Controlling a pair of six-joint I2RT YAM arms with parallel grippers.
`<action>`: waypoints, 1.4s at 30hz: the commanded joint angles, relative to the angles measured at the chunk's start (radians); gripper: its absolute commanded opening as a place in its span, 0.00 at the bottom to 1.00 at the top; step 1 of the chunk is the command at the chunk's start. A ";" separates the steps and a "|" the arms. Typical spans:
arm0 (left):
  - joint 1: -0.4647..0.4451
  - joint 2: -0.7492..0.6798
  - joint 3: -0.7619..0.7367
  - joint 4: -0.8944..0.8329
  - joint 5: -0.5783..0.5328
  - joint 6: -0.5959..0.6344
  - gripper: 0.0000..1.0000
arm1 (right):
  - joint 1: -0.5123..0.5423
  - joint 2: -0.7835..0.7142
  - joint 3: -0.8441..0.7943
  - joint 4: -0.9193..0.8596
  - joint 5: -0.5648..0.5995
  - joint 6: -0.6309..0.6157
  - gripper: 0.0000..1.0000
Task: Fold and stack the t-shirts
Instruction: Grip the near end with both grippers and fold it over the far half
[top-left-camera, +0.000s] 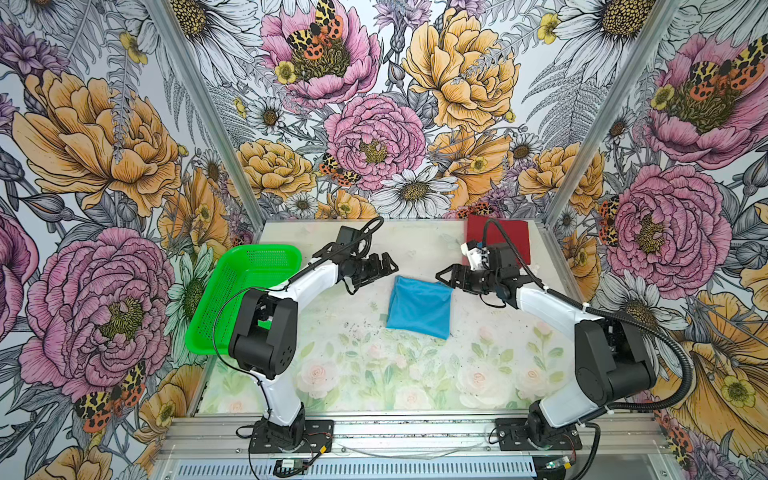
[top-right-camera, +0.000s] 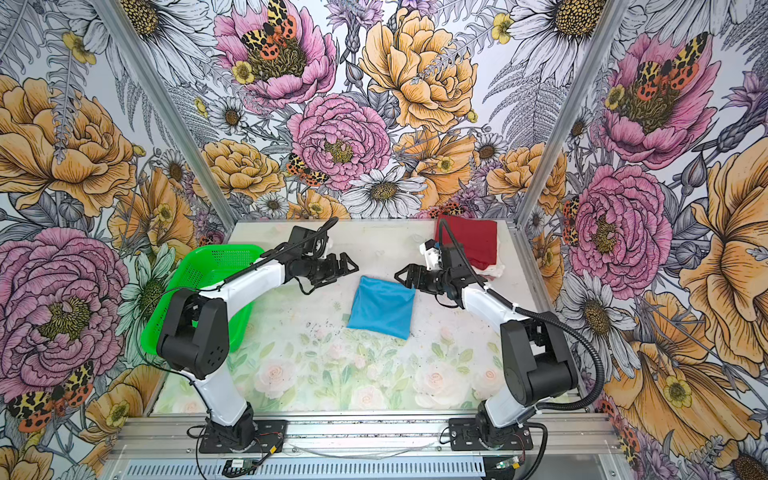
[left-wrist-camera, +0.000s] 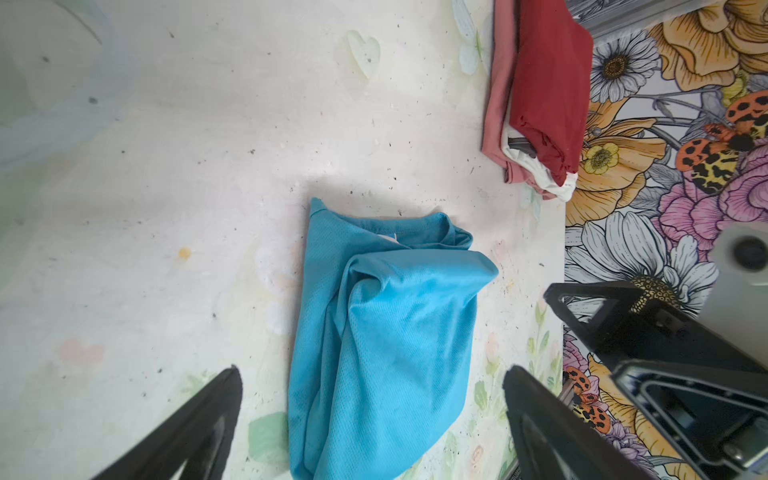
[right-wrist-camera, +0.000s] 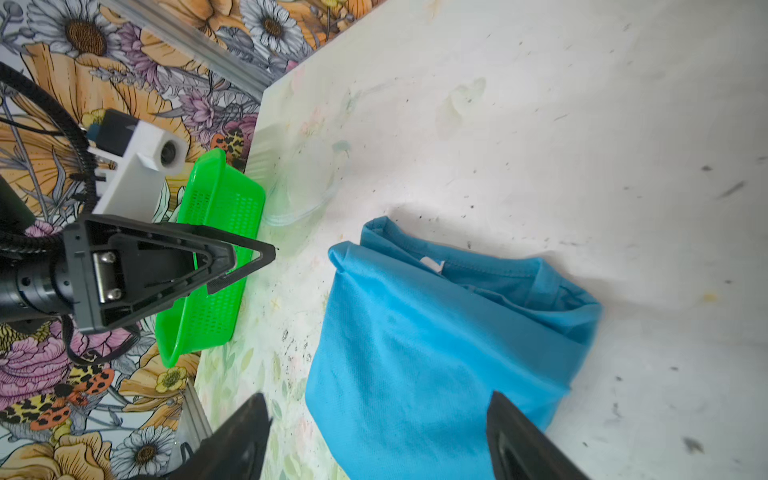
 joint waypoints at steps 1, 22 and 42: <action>-0.002 -0.069 -0.097 0.044 -0.008 -0.013 0.99 | 0.057 0.095 0.057 0.013 -0.047 -0.022 0.84; -0.065 -0.137 -0.262 0.103 0.018 -0.007 0.99 | 0.076 0.263 0.214 0.154 0.039 0.052 0.88; -0.143 0.204 0.004 0.068 -0.164 0.022 0.88 | 0.032 -0.017 -0.115 -0.098 0.218 -0.060 0.88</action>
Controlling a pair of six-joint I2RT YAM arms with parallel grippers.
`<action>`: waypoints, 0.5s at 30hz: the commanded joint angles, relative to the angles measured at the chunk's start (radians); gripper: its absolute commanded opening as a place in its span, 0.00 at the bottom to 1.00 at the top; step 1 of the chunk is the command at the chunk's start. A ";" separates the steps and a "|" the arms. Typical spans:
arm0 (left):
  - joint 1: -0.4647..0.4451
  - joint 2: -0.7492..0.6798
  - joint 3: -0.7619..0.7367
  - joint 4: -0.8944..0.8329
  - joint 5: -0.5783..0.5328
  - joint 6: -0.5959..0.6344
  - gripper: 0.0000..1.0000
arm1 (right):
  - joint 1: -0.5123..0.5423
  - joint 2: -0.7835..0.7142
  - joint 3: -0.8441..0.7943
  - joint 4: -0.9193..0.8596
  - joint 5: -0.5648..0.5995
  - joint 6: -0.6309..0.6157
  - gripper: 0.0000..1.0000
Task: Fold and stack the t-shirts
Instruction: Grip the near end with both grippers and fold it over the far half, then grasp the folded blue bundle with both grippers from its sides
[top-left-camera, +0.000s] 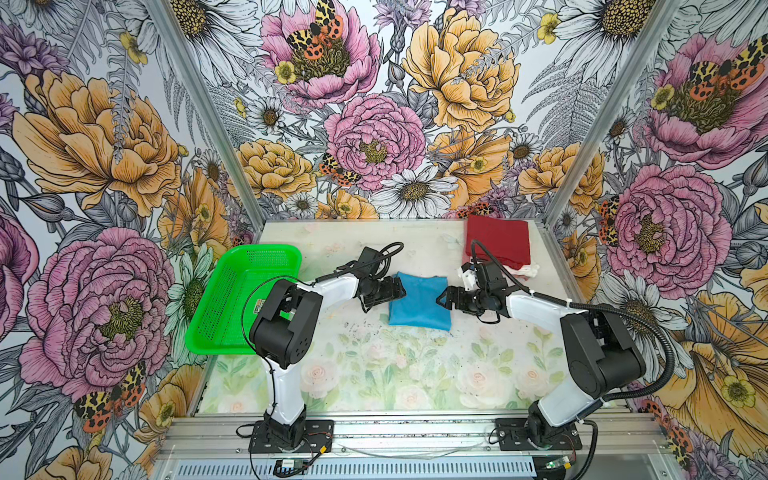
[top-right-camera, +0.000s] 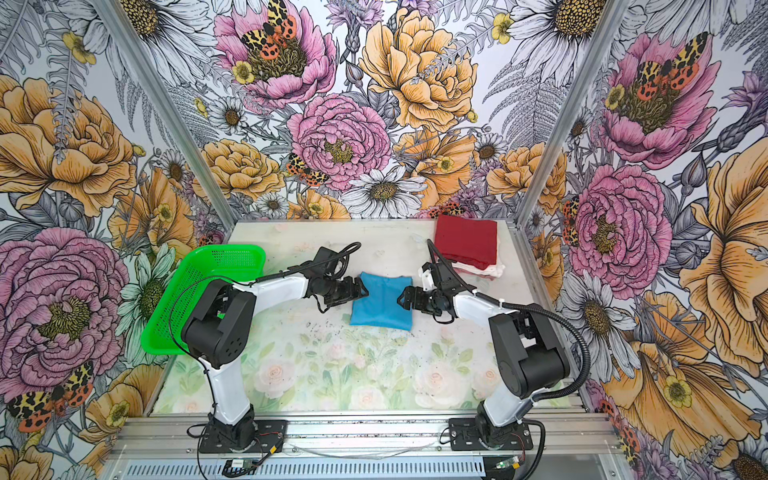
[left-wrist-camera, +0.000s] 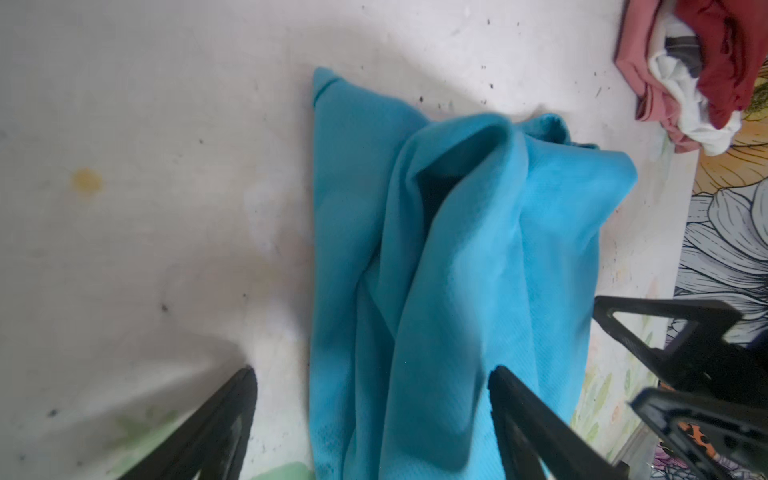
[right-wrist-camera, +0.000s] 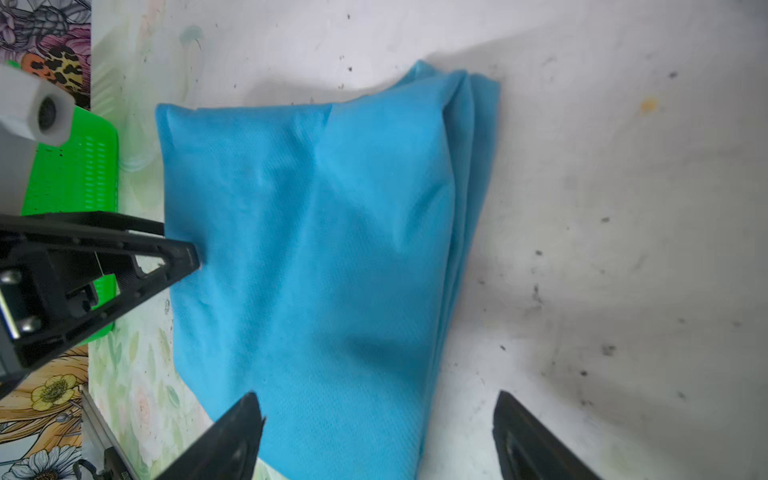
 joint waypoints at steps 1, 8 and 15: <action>-0.023 0.041 0.061 -0.021 -0.027 0.037 0.86 | 0.000 -0.053 -0.011 0.004 0.011 -0.025 0.88; -0.038 0.091 0.078 -0.027 -0.020 0.025 0.79 | 0.000 -0.028 -0.018 0.003 -0.014 -0.024 0.88; -0.043 0.115 0.072 -0.016 0.005 0.010 0.22 | -0.001 -0.011 -0.021 0.007 -0.015 -0.034 0.88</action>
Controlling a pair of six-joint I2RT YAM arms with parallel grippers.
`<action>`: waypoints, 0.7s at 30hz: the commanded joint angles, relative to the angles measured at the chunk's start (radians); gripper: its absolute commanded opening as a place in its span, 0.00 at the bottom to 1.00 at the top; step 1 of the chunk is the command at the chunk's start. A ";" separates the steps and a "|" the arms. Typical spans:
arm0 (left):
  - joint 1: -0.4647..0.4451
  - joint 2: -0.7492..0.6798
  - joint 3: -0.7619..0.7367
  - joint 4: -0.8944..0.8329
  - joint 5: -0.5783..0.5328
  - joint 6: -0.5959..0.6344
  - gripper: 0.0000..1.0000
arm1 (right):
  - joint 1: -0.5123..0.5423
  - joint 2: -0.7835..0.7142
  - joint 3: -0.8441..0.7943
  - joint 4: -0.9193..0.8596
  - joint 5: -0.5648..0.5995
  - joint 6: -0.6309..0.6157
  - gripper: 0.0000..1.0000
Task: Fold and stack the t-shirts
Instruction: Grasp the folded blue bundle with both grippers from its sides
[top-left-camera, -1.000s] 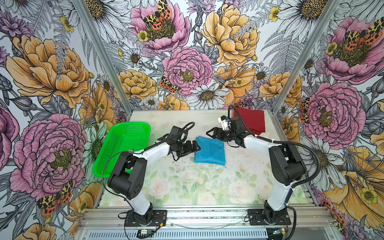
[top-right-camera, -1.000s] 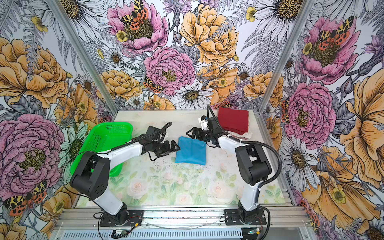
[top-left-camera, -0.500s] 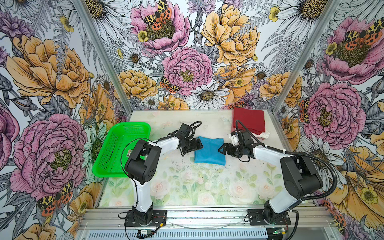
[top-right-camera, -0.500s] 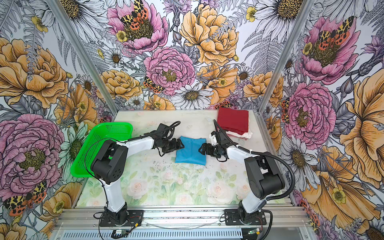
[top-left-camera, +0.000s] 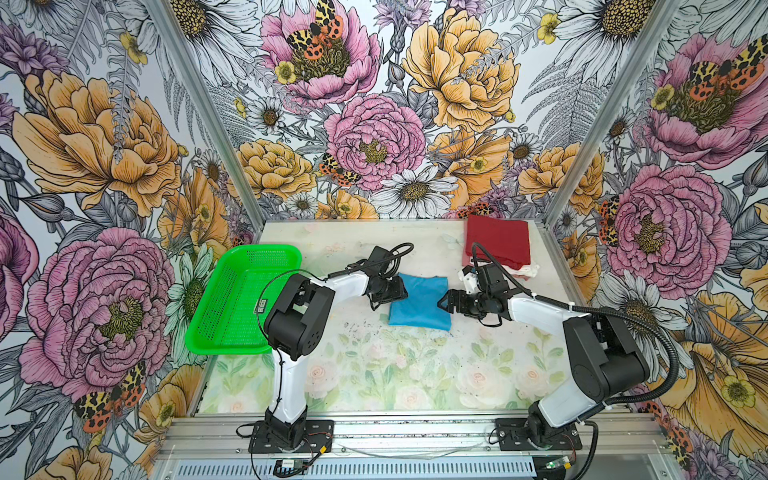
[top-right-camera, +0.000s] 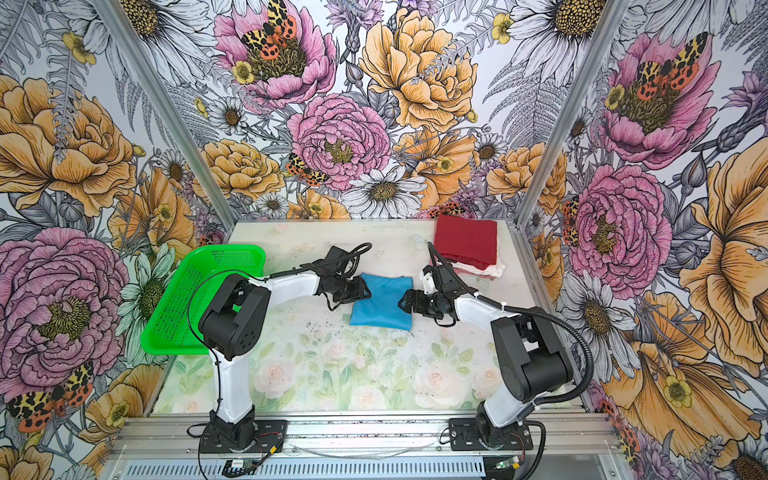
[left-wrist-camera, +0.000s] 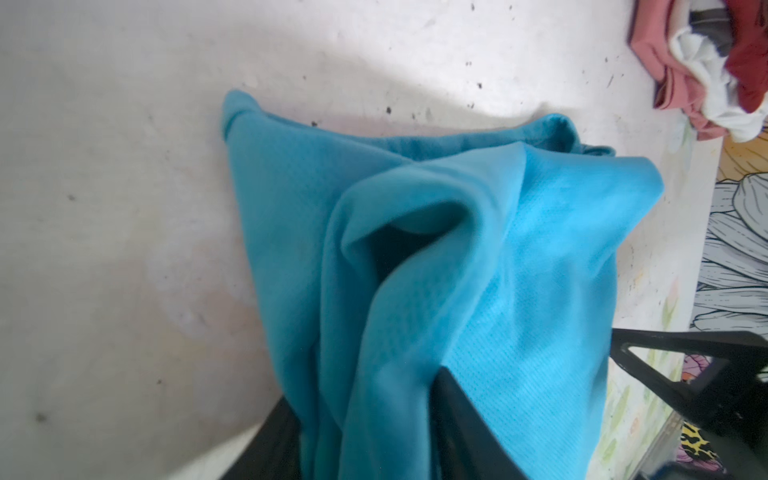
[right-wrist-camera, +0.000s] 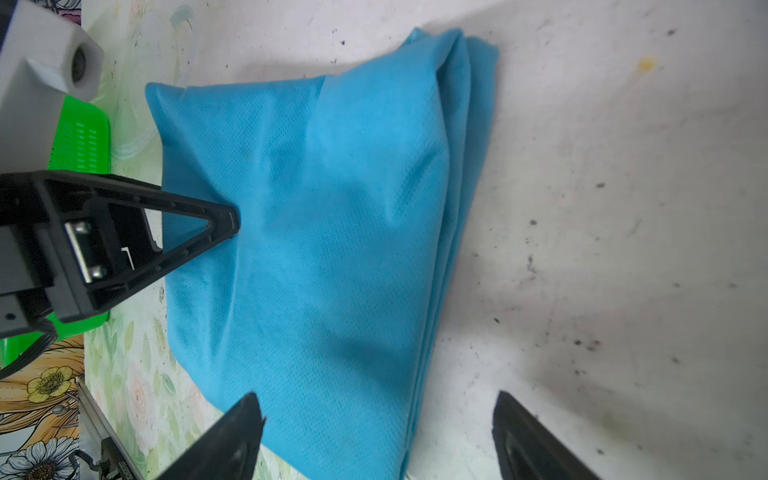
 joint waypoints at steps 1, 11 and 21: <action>-0.007 0.021 -0.013 -0.007 0.002 0.001 0.17 | -0.001 0.016 -0.002 0.018 -0.015 -0.030 0.88; 0.018 -0.017 -0.083 0.011 -0.003 0.007 0.03 | -0.026 0.138 0.028 0.040 -0.078 -0.019 0.89; 0.015 -0.011 -0.139 0.060 0.003 -0.011 0.03 | 0.043 0.317 0.134 0.087 -0.126 0.033 0.89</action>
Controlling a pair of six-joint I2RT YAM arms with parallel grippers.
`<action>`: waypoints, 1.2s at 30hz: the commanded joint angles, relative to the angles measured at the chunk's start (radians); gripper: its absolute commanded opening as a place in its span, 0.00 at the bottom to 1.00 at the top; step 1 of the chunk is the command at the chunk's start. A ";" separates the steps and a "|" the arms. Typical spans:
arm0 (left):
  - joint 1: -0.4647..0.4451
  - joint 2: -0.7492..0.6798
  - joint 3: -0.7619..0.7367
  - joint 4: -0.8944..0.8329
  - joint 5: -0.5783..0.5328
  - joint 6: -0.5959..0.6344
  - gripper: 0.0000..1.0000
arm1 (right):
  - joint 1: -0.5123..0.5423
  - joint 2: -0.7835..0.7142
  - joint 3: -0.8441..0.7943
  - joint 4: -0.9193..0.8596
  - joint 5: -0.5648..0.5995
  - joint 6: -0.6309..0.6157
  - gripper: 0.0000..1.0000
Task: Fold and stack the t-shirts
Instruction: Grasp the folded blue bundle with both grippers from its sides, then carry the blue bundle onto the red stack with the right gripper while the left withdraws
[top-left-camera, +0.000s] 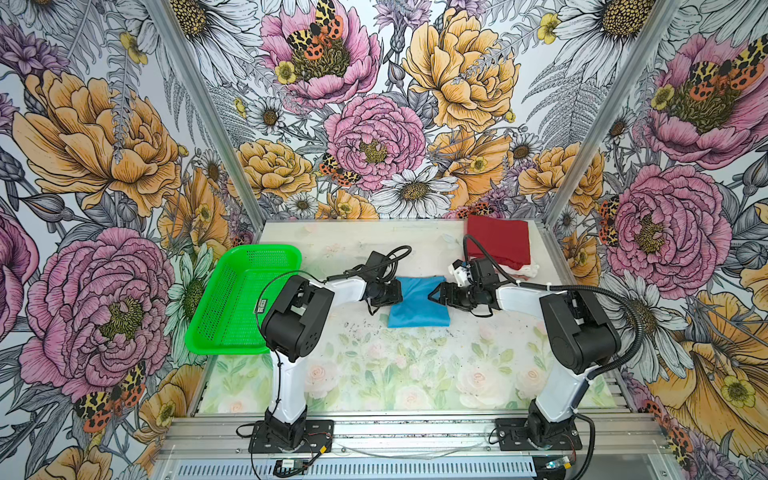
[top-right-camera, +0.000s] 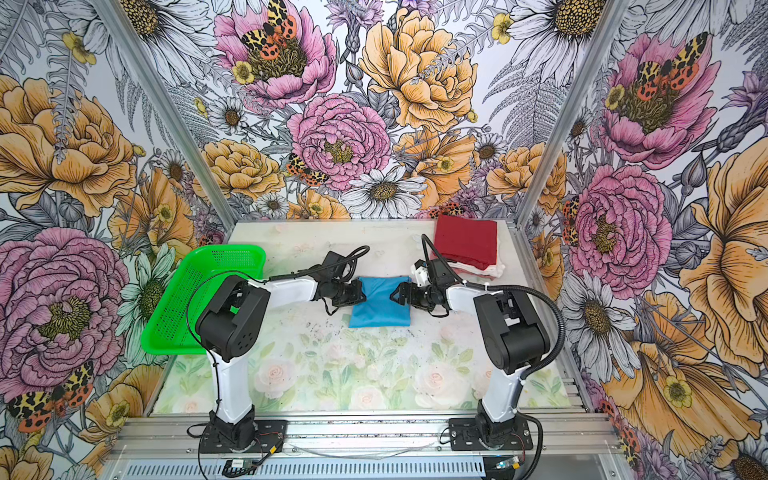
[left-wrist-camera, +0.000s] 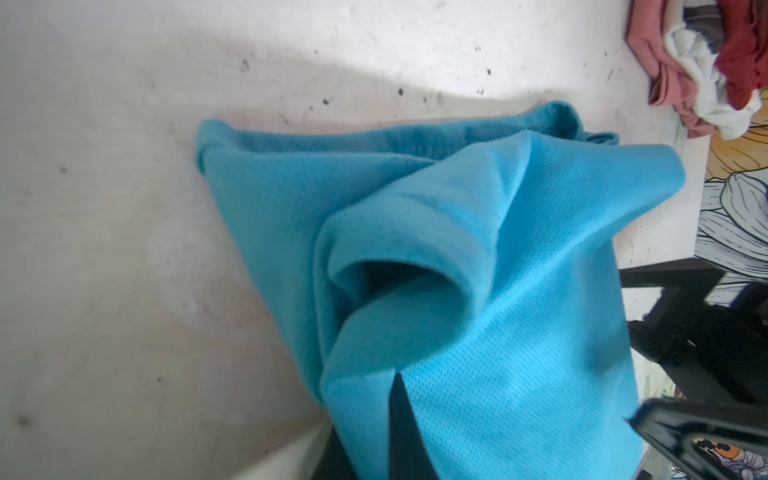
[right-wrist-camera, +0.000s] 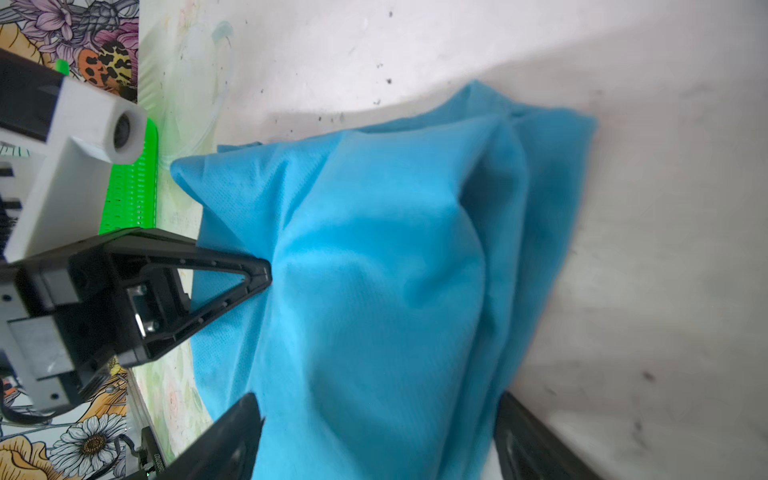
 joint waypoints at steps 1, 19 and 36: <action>0.007 0.016 -0.051 -0.048 -0.009 -0.009 0.02 | 0.053 0.108 0.015 -0.051 0.017 0.035 0.89; 0.007 0.007 -0.112 0.027 0.028 -0.035 0.02 | 0.182 0.209 0.067 0.014 0.094 0.144 0.23; 0.230 -0.426 -0.210 -0.113 0.092 0.024 0.99 | -0.005 0.108 0.233 -0.060 -0.009 0.026 0.03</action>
